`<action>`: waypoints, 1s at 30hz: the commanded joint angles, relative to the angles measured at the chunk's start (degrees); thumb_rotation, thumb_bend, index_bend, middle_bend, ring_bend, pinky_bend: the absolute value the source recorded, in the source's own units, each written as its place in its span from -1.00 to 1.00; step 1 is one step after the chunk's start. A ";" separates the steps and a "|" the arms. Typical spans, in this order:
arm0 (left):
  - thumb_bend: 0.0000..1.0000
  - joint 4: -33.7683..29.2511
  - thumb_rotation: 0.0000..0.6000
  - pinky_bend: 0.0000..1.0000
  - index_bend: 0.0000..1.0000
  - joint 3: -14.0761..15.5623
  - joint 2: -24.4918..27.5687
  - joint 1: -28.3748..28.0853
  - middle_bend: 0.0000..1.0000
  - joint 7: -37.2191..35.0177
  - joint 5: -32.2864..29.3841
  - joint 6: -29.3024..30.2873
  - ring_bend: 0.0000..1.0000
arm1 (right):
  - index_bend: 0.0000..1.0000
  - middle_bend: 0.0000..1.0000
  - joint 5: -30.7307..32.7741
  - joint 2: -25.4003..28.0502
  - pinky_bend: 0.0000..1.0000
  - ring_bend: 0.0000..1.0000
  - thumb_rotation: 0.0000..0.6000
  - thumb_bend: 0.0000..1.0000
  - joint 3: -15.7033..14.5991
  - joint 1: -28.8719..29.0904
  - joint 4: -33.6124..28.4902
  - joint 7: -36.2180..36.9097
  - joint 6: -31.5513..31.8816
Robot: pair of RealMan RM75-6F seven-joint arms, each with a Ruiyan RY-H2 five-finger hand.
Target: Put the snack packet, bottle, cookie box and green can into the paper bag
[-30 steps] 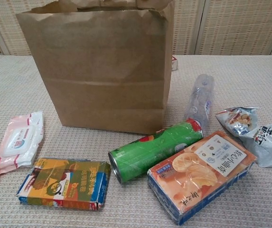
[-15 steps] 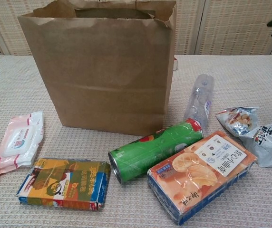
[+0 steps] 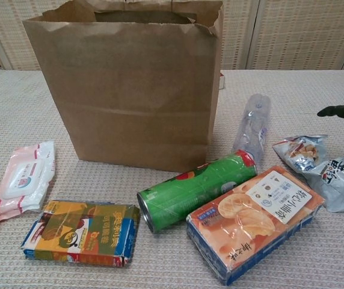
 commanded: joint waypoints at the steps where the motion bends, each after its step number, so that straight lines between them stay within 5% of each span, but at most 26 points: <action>1: -0.21 0.04 1.00 -1.00 -0.90 0.01 0.01 0.00 -1.00 -0.09 0.03 0.00 -1.00 | -1.00 -1.00 0.98 -1.24 -1.00 -1.00 1.00 -1.00 0.37 0.65 0.85 -1.07 -0.17; 15: -0.21 0.14 1.00 -1.00 -0.89 0.05 0.09 -0.08 -1.00 -0.43 0.14 -0.09 -1.00 | -1.00 -1.00 11.20 -10.71 -0.99 -1.00 1.00 -1.00 1.61 4.42 9.06 -8.97 -1.70; 18: -0.21 0.15 1.00 -1.00 -0.90 0.03 0.06 -0.08 -1.00 -0.39 0.11 -0.06 -1.00 | -0.97 -0.93 8.19 -11.57 -0.71 -0.94 1.00 -0.95 1.45 4.23 10.44 -8.13 -0.47; 20: -0.21 0.14 1.00 -1.00 -0.90 0.03 0.05 -0.07 -1.00 -0.34 0.09 -0.06 -1.00 | -0.59 -0.54 4.57 -11.92 -0.16 -0.53 1.00 -0.62 1.20 3.60 11.38 -6.30 0.75; 23: -0.21 0.14 1.00 -1.00 -0.90 0.02 0.03 -0.09 -1.00 -0.25 0.06 -0.06 -1.00 | 0.03 -0.06 -0.12 -11.59 0.30 0.02 1.00 -0.22 0.81 2.38 12.07 -3.13 1.98; 26: -0.21 0.12 1.00 -1.00 -0.89 0.03 0.02 -0.06 -1.00 -0.21 0.07 -0.02 -1.00 | 0.27 0.12 -2.23 -10.09 0.43 0.21 1.00 -0.10 0.94 1.49 11.25 -1.43 2.59; 30: -0.21 0.11 1.00 -1.00 -0.90 0.03 0.01 -0.05 -1.00 -0.19 0.06 0.00 -1.00 | 0.29 0.14 -4.23 -6.67 0.43 0.22 1.00 -0.08 1.83 0.31 8.44 1.11 3.30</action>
